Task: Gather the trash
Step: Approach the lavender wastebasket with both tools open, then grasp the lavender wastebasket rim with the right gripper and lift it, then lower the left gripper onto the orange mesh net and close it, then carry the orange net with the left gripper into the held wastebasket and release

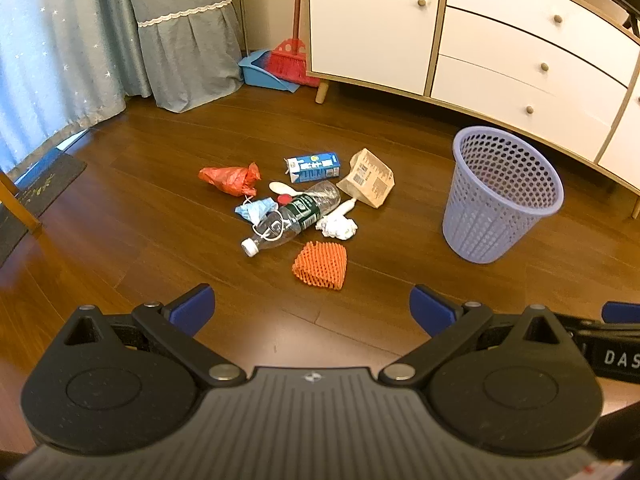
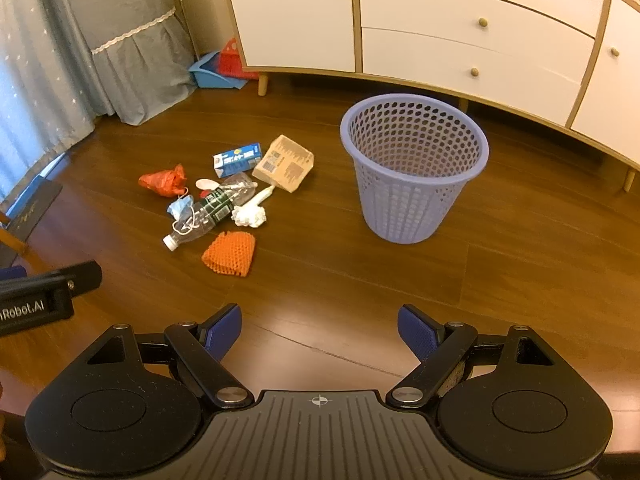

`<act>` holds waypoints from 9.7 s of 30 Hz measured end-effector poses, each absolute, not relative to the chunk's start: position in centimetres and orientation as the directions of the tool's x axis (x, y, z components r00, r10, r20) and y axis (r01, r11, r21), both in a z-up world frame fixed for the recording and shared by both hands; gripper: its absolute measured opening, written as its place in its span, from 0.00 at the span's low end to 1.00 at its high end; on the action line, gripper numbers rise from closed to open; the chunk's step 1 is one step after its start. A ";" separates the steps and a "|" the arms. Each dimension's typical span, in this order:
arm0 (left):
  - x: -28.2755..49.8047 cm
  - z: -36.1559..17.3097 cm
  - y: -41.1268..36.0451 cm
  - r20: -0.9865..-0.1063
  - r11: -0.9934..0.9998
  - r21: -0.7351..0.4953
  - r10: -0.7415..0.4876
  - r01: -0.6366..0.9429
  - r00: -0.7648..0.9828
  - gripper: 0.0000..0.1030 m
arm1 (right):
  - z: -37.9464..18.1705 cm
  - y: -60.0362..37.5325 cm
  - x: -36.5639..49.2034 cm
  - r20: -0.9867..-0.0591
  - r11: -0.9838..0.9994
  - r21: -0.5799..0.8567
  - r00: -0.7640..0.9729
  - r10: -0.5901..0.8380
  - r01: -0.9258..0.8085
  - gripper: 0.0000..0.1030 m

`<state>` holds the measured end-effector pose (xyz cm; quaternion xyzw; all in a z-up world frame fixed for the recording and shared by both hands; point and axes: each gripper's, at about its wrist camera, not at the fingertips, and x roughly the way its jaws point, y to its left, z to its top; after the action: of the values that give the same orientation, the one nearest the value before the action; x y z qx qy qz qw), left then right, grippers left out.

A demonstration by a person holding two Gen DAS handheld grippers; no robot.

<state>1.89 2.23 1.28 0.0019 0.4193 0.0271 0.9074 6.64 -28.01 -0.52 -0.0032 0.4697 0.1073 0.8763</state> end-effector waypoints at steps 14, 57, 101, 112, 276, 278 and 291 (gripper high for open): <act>6.3 2.6 2.1 -0.745 0.995 0.051 0.091 -0.080 0.661 0.99 | 3.6 -30.7 11.6 -0.786 0.980 0.024 0.602 0.141 -0.198 0.81; 19.8 -9.7 2.4 -0.811 0.989 0.116 0.150 -0.095 0.566 0.99 | -12.0 -44.5 26.2 -0.742 0.760 0.597 0.537 0.402 0.256 0.54; 24.5 -15.3 3.3 -0.848 0.989 0.150 0.132 -0.006 0.513 0.99 | -19.1 -42.6 28.9 -0.701 0.422 0.712 0.605 0.377 0.562 0.21; 24.5 -16.2 3.4 -0.857 0.989 0.150 0.128 0.003 0.499 0.99 | -15.5 -41.6 28.3 -0.748 0.717 0.579 0.604 0.276 0.388 0.18; 24.1 -11.5 -7.0 -0.653 0.869 0.000 -0.375 0.496 0.658 0.18 | -12.9 -30.1 26.1 -0.660 0.995 0.092 0.751 0.027 0.045 0.09; 24.5 -11.5 -7.2 -0.661 0.864 -0.018 -0.388 0.502 0.643 0.34 | -12.9 -30.1 26.1 -0.660 0.995 0.091 0.751 0.028 0.043 0.09; 24.9 -12.5 -4.2 -0.687 0.890 -0.008 -0.336 0.456 0.644 0.56 | -13.0 -30.2 26.0 -0.662 0.995 0.088 0.749 0.018 0.054 0.09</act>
<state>24.91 -4.23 -12.52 0.0829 0.3603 -0.2192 0.9029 26.04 -30.16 -12.96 0.0509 0.3540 -0.0097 0.9338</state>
